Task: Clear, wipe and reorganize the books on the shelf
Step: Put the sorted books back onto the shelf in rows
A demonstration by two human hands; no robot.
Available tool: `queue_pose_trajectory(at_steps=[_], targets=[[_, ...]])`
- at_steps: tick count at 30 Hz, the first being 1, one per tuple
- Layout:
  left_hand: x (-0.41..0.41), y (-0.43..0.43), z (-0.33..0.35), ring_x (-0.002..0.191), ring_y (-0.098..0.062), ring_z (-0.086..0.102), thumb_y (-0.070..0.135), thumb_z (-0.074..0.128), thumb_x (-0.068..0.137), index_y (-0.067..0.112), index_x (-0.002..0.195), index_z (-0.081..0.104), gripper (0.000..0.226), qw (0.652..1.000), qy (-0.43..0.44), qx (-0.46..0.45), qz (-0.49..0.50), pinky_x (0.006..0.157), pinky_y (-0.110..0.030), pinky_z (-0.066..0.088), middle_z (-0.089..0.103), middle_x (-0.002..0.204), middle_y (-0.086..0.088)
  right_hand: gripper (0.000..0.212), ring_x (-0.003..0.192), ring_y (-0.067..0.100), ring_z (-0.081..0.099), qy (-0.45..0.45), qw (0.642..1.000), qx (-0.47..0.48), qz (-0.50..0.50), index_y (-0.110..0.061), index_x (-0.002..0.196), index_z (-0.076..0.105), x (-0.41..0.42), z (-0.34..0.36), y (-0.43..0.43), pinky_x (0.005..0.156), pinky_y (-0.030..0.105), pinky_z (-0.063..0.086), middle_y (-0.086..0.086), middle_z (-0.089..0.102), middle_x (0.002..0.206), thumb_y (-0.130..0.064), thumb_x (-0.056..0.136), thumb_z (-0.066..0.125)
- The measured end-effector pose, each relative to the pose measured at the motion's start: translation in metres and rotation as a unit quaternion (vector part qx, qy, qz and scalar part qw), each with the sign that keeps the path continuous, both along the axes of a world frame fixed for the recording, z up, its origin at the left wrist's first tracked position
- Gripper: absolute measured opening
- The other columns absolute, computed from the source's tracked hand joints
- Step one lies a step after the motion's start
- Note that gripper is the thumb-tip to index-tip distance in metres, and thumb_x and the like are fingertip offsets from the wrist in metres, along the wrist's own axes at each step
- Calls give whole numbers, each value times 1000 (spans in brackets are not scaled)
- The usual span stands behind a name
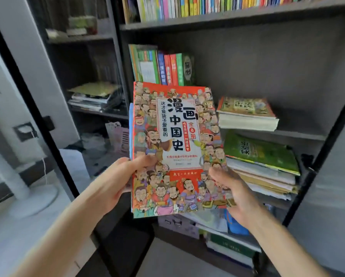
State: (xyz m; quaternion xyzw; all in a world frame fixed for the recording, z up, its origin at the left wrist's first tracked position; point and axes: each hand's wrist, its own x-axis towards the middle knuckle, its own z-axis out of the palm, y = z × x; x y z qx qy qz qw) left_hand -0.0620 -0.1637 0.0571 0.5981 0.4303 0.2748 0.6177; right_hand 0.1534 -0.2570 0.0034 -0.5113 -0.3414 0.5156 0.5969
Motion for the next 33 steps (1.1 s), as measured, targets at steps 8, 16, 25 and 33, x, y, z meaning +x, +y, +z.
queue_pose_trajectory(at_steps=[8, 16, 25, 33], targets=[[66, 15, 60, 95, -27, 71, 40, 75, 58, 16, 115, 62, 62, 987, -87, 126, 41, 96, -48, 48, 74, 103, -6, 25, 64, -17, 61, -92, 988, 120, 26, -32, 96, 60, 78, 83, 29, 67, 22, 37, -29, 69, 73, -28, 75, 72], [92, 40, 65, 101, -26, 68, 51, 86, 49, 26, 124, 53, 86, 968, -131, 198, 80, 94, -53, 48, 70, 113, -2, 56, 94, 13, 70, -105, 976, 162, 100, -17, 115, 60, 123, 104, 94, 75, 25, 53, -2, 75, 98, -22, 62, 74], [110, 124, 57, 105, -17, 67, 53, 89, 46, 36, 129, 43, 96, 953, -125, 266, 72, 93, -50, 50, 68, 116, 7, 69, 91, 22, 71, -111, 967, 178, 145, -16, 107, 61, 150, 122, 188, 69, 32, 58, 8, 75, 97, 9, 44, 78], [145, 261, 58, 91, 3, 67, 24, 86, 64, 43, 105, 42, 63, 945, -62, 321, -8, 85, -27, 53, 65, 106, 16, 75, 108, 26, 65, -194, 973, 113, 62, -6, 122, 54, 184, 112, 293, 87, 39, 53, 10, 71, 109, 19, 53, 69]])
